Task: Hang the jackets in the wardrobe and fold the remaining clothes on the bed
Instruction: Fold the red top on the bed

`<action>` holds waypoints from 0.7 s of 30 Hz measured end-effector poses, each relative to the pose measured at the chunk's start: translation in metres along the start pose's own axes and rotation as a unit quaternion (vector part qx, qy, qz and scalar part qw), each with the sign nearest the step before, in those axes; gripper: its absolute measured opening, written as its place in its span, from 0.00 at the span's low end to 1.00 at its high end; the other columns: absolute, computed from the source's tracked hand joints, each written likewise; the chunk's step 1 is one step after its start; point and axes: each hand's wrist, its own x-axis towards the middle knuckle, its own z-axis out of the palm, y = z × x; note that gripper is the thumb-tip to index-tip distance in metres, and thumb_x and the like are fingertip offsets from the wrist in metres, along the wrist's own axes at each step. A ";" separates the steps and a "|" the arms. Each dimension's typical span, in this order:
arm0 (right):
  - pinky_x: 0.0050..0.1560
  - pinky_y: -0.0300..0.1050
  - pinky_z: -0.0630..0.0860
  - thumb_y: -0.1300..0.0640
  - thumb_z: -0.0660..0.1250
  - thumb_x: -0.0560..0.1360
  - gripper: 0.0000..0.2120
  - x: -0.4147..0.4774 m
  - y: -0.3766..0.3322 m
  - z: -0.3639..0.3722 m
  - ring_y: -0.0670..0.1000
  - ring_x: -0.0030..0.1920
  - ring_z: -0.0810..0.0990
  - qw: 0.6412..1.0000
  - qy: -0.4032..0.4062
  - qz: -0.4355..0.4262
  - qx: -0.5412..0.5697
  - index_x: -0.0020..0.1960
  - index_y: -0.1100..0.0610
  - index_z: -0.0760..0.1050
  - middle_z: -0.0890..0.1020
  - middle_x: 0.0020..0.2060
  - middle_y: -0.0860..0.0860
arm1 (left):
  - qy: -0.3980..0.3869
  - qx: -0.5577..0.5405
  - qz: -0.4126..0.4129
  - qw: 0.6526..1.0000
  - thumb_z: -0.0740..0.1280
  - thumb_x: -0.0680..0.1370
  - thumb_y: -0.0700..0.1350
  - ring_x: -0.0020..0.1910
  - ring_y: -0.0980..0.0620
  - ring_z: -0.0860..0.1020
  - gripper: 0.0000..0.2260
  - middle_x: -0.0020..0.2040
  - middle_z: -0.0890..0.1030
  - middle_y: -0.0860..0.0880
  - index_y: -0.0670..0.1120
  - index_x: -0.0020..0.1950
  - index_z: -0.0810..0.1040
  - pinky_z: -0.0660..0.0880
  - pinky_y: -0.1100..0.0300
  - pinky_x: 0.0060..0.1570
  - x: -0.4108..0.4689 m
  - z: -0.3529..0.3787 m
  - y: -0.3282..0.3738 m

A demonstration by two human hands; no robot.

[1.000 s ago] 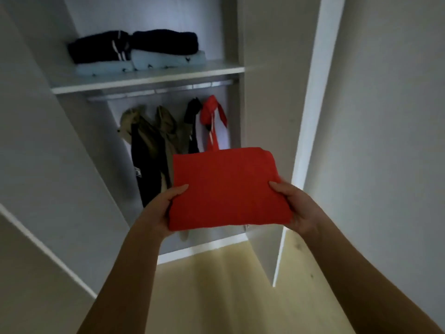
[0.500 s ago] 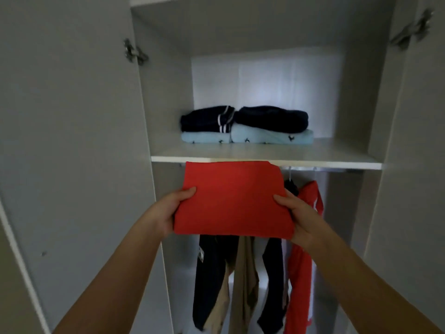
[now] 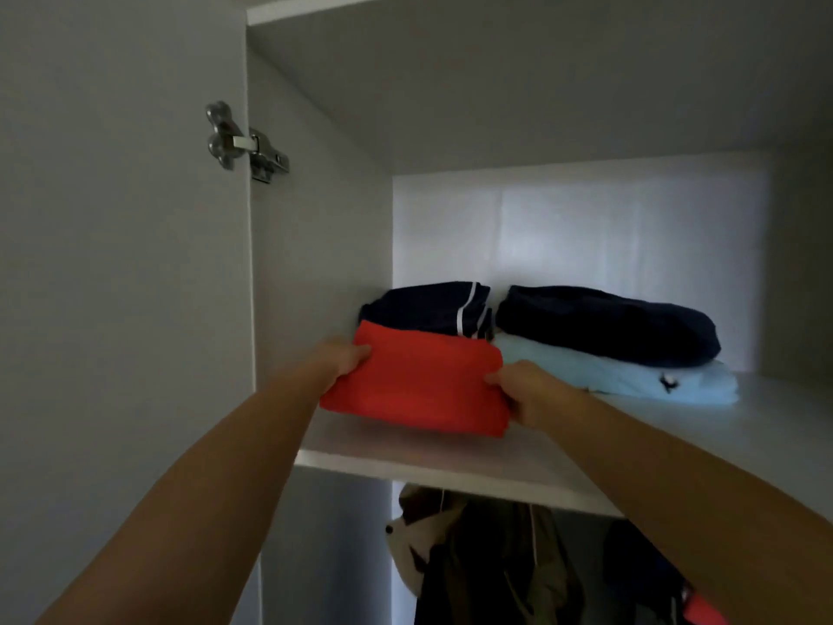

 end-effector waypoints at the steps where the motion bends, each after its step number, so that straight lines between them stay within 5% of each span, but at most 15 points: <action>1: 0.60 0.55 0.74 0.67 0.61 0.78 0.17 0.022 -0.001 0.008 0.61 0.58 0.77 0.999 0.009 -0.008 -0.035 0.66 0.68 0.68 0.76 0.61 0.64 | 0.006 0.041 0.013 0.999 0.61 0.81 0.50 0.62 0.41 0.74 0.21 0.66 0.74 0.37 0.35 0.66 0.72 0.68 0.56 0.55 0.023 0.003 -0.003; 5: 0.61 0.54 0.74 0.64 0.61 0.77 0.19 0.080 0.002 0.030 0.61 0.60 0.76 0.977 0.047 -0.043 -0.205 0.67 0.65 0.65 0.74 0.61 0.63 | 0.005 0.198 0.045 0.979 0.59 0.82 0.49 0.66 0.41 0.71 0.21 0.68 0.71 0.37 0.36 0.68 0.71 0.66 0.56 0.61 0.090 0.019 -0.020; 9: 0.65 0.54 0.67 0.50 0.61 0.77 0.29 0.099 0.007 0.036 0.58 0.67 0.66 0.832 0.088 -0.230 -0.497 0.75 0.54 0.56 0.64 0.70 0.57 | 0.030 0.264 0.164 0.950 0.59 0.80 0.54 0.63 0.43 0.72 0.24 0.67 0.71 0.40 0.42 0.71 0.66 0.70 0.52 0.62 0.119 0.029 -0.028; 12: 0.72 0.56 0.59 0.44 0.53 0.80 0.27 0.115 0.011 0.056 0.57 0.72 0.62 0.825 -0.065 -0.244 -0.507 0.76 0.53 0.57 0.64 0.72 0.55 | -0.112 0.298 0.222 0.922 0.52 0.80 0.61 0.70 0.46 0.65 0.28 0.73 0.63 0.44 0.48 0.76 0.58 0.61 0.54 0.69 0.127 0.045 -0.019; 15: 0.76 0.53 0.42 0.41 0.43 0.81 0.29 0.130 0.026 0.070 0.56 0.77 0.43 0.781 -0.124 -0.144 -0.594 0.78 0.53 0.45 0.47 0.77 0.55 | -0.249 0.296 0.158 0.908 0.45 0.81 0.61 0.75 0.49 0.57 0.28 0.78 0.53 0.47 0.50 0.78 0.49 0.51 0.57 0.72 0.126 0.064 -0.028; 19: 0.75 0.56 0.42 0.40 0.41 0.81 0.31 0.122 0.028 0.068 0.55 0.77 0.42 0.794 -0.106 -0.121 -0.586 0.78 0.55 0.44 0.45 0.77 0.55 | -0.227 0.298 0.116 0.920 0.44 0.80 0.63 0.74 0.49 0.58 0.31 0.78 0.54 0.47 0.48 0.78 0.49 0.53 0.56 0.72 0.121 0.065 -0.033; 21: 0.75 0.59 0.44 0.38 0.41 0.81 0.32 0.103 0.028 0.063 0.55 0.77 0.43 0.810 -0.093 -0.113 -0.568 0.78 0.55 0.46 0.46 0.78 0.55 | -0.137 0.326 0.121 0.928 0.45 0.80 0.63 0.72 0.47 0.63 0.31 0.76 0.59 0.44 0.45 0.77 0.54 0.58 0.55 0.70 0.108 0.061 -0.032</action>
